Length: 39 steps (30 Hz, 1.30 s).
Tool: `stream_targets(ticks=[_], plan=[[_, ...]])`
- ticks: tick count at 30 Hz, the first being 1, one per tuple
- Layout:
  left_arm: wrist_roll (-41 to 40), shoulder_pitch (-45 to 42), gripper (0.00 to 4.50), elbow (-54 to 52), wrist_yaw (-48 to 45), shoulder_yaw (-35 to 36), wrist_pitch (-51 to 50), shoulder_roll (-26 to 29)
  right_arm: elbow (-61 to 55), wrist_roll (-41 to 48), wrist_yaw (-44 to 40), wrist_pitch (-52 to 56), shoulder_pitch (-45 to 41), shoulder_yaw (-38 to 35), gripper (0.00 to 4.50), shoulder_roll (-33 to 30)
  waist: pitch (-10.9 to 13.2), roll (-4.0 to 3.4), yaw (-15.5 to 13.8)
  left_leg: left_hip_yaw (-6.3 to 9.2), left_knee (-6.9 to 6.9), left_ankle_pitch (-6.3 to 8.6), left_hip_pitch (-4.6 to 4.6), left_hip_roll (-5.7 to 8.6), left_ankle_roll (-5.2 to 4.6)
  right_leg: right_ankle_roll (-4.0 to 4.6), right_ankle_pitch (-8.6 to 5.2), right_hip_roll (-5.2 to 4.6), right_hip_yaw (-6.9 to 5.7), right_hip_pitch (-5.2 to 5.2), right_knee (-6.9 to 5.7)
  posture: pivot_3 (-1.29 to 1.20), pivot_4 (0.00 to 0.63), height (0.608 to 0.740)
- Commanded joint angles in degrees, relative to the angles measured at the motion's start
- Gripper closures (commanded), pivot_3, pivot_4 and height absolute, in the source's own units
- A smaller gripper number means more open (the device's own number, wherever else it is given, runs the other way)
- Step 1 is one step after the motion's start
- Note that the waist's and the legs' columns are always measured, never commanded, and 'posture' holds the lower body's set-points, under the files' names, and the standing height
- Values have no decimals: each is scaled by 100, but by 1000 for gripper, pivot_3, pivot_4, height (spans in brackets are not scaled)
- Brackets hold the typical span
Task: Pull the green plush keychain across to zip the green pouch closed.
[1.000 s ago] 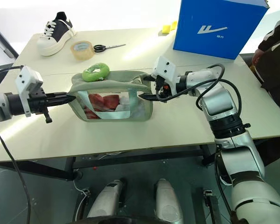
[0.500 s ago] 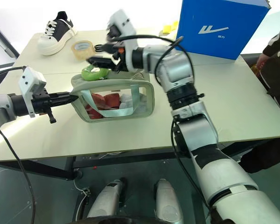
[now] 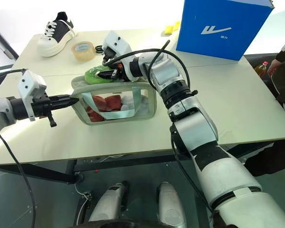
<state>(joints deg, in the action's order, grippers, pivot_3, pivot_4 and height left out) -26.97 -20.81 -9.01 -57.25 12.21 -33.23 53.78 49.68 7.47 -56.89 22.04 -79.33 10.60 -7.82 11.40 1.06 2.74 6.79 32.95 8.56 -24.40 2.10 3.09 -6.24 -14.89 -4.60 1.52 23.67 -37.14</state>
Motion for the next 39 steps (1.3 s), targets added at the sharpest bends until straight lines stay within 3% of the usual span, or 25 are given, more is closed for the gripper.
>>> stream_targets(ticks=[1, 8, 13, 16, 20, 24, 30, 34, 37, 39], plan=[[10, 4, 4500, -22, 5, 25, 19, 42, -302, 226, 57, 176, -237, -436, 4477, -223, 0, 0, -7, 0, 0, 0, 0, 0, 0, 0, 0, 0, 0, 0, 0, 0, 150, 740], [47, 13, 4500, 60, -41, 14, 71, 77, -1303, 284, 477, 816, 306, -1001, 4477, -1437, 0, 1, -23, 0, 0, 0, -3, 1, 0, 1, -1, -3, 0, -2, 7, 0, 150, 740], [64, -1, 4500, 106, -33, -22, 113, 63, -2470, 141, 1394, 1148, 1445, -1473, 4477, -2242, 0, 1, -25, -1, 0, 0, -2, 1, 0, 8, -5, -5, 1, -3, 7, 0, 150, 740], [65, -49, 4500, 159, -57, -55, 129, 77, -2897, 120, 1804, 1295, 2062, -1599, 4477, -2401, 1, -2, -15, -4, 2, 0, -2, 1, -1, 12, -7, -6, 2, -3, 6, 0, 150, 740], [137, -283, 4500, 398, -157, -220, 205, 108, -3170, 12, 2601, 1332, 3091, -1688, 4477, -2194, 2, -5, -22, -5, 3, -1, -1, 0, -2, 11, -6, -5, 3, -4, 4, 0, 150, 740], [183, -450, 4500, 528, -260, -372, 255, 116, -3571, 285, 2934, 1672, 3803, -1507, 4477, -1497, -1, -1, -24, -5, 7, -1, 1, 0, -2, 11, -6, -5, 3, -11, 6, 0, 150, 740], [249, -572, 4500, 618, -316, -471, 295, 85, -4066, 479, 3080, 2067, 4189, -1150, 4477, -681, 0, -3, -15, -4, 7, -1, 3, 0, -3, 3, -2, -3, 4, -11, 2, 0, 150, 740], [256, -537, 4500, 587, -317, -445, 298, 101, -4208, 478, 3003, 2092, 4204, -1107, 4477, -763, -1, -2, -17, -3, 7, -1, 4, -1, -2, 3, -2, -3, 3, -12, 4, 0, 150, 740], [266, -518, 4500, 580, -301, -420, 306, 106, -4310, 619, 2696, 2152, 4077, -1218, 3419, -1059, -1, -3, -17, -3, 7, -1, 4, -1, -3, 6, -4, -3, 3, -12, 4, 0, 150, 740], [263, -483, 4500, 553, -294, -392, 307, 111, -4265, 607, 2512, 2072, 3919, -1268, 2430, -1375, 0, -4, -18, -3, 7, -1, 4, -1, -2, 7, -5, -3, 3, -12, 5, 0, 150, 740]])
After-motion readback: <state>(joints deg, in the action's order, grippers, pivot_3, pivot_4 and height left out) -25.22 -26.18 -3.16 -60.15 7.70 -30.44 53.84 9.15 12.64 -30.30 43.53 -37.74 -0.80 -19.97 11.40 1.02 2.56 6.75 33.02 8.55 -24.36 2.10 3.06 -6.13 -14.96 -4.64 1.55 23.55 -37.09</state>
